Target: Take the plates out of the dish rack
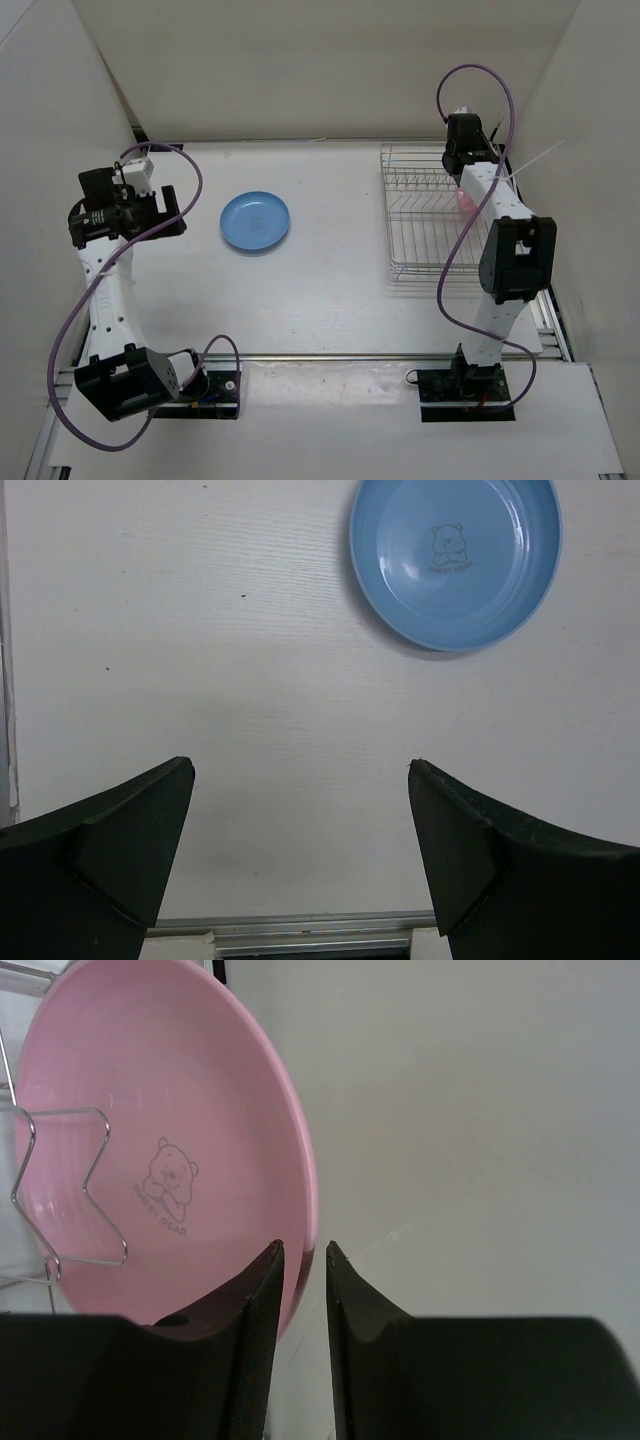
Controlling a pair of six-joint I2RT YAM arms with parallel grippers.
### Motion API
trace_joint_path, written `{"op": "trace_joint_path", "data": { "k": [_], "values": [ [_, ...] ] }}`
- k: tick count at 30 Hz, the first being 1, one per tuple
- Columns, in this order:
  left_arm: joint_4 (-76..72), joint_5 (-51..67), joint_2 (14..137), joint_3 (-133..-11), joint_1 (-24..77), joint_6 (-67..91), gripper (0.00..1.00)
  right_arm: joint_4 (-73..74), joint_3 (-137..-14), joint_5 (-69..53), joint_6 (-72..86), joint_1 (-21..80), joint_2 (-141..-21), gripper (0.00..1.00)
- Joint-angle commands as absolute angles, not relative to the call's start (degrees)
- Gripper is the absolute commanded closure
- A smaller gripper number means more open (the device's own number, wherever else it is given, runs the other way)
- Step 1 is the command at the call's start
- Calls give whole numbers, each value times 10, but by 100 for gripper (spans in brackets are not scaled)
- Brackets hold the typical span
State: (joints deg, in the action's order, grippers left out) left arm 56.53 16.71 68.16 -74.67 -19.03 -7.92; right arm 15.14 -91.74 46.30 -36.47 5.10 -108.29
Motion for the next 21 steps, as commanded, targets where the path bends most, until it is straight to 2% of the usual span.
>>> {"op": "trace_joint_path", "data": {
  "k": [1,5,7,8,9,10,12,21],
  "values": [
    [562,188,675,-751,-193,-78,0,131,-937,479,-366,48,-1092,72],
    [562,188,675,-751,-193,-78,0,131,-937,479,-366,48,-1097,74],
    [562,188,675,-751,-193,-78,0,131,-937,479,-366,48,-1097,80],
    [562,188,675,-751,-193,-78,0,131,-937,479,-366,48,-1097,88],
    [562,193,675,-751,-193,-78,0,131,-937,479,-366,48,-1097,90],
    [562,193,675,-751,-193,-78,0,131,-937,485,-366,48,-1097,97],
    [562,193,675,-751,-193,-78,0,131,-937,485,-366,48,-1097,99],
    [556,200,675,-735,-193,-78,0,142,-981,565,-394,68,-1097,100]
  ]
}}
